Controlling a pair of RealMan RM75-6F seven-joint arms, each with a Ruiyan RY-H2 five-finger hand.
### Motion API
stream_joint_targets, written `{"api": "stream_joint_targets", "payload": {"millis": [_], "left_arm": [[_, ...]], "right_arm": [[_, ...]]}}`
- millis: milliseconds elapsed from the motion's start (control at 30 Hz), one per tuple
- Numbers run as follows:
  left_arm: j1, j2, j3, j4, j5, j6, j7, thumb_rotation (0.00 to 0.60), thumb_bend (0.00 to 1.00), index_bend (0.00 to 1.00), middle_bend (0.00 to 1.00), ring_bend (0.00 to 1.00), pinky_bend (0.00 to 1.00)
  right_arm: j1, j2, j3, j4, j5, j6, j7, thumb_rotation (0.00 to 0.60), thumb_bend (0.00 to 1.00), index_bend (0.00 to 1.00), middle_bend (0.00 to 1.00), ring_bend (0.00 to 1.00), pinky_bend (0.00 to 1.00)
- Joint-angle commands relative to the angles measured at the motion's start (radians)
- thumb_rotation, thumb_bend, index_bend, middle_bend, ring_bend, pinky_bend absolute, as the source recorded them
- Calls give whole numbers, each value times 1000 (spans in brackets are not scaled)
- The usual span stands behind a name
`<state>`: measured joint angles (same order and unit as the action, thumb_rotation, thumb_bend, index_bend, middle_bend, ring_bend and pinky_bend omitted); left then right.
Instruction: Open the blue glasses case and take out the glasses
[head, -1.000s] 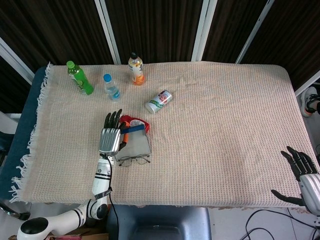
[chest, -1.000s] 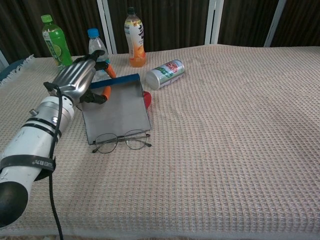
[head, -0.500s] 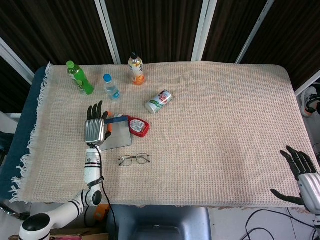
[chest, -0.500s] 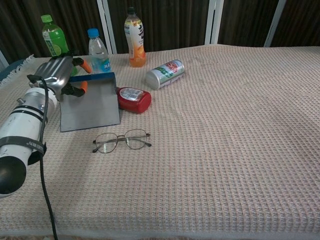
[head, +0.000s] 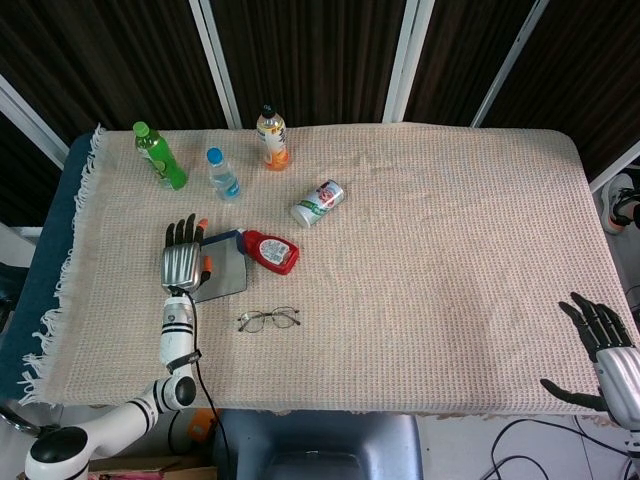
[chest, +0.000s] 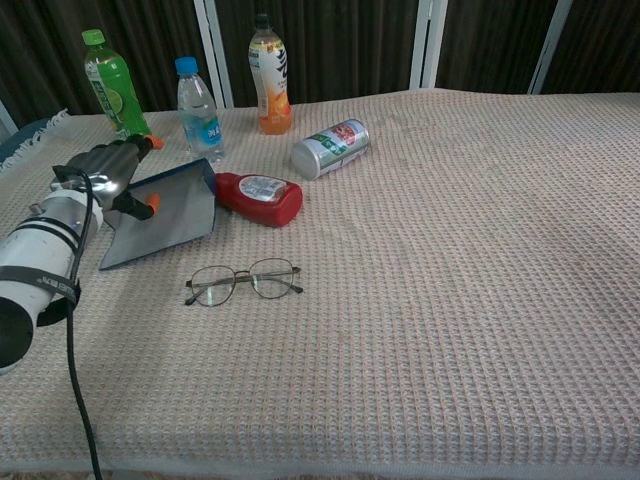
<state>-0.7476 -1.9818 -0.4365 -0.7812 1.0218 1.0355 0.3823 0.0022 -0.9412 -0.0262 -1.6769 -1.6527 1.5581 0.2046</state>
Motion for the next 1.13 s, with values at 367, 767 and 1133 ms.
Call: {"api": "stream_joint_targets", "payload": {"millis": [367,767,1133], "left_arm": [[261,432,238,-766,214,161,-55,600,443,38,0,0,0],[573,750,615,-837,628,459,-383,600,440,36,0,0,0],[606,720,559,-745,667,552,-447,600,436,15,0,0,0]], "right_arm": [[2,-8,-2,-3,1,-10,-33,600,153,0,0,0,33],[11,-50,-2,-22,10,-44,-154,600,152,0,0,0,33],[17,-78,-4,-27,15,-64,-223,600,152,0,0,0,33]]}}
